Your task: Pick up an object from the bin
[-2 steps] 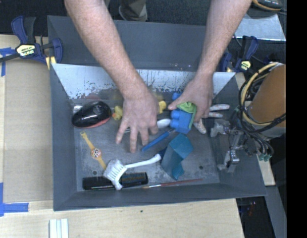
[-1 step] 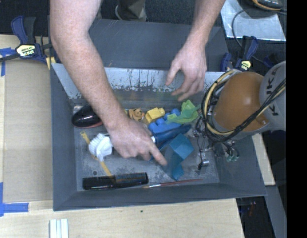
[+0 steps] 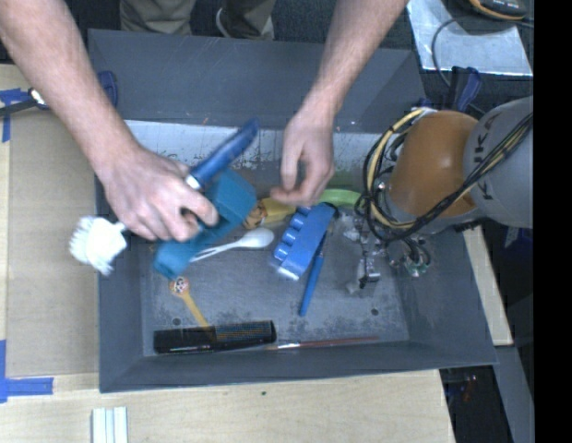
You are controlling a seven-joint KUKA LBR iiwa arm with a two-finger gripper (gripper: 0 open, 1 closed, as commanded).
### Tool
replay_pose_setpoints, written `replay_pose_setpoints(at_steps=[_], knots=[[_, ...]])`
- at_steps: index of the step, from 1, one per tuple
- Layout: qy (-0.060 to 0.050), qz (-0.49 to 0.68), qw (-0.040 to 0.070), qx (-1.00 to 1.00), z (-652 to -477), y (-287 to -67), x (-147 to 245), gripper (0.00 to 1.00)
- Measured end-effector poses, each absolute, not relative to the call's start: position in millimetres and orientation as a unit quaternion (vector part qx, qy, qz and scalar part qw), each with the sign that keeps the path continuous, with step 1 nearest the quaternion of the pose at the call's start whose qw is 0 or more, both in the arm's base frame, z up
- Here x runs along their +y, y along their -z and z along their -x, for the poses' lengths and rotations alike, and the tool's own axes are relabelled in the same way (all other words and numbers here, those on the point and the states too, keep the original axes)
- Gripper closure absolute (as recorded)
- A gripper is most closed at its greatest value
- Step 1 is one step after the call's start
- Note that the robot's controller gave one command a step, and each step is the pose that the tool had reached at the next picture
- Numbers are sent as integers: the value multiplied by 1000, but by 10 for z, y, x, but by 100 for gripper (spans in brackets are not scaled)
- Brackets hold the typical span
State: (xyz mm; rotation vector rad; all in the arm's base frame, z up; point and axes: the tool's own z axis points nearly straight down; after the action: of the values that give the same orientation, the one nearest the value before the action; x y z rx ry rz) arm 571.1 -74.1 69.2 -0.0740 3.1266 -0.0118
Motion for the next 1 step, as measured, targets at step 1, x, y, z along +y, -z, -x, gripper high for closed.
replay_pose_setpoints(at_steps=[1], knots=[[2, -37, 4, 999, -5385, -709, -185, 0]])
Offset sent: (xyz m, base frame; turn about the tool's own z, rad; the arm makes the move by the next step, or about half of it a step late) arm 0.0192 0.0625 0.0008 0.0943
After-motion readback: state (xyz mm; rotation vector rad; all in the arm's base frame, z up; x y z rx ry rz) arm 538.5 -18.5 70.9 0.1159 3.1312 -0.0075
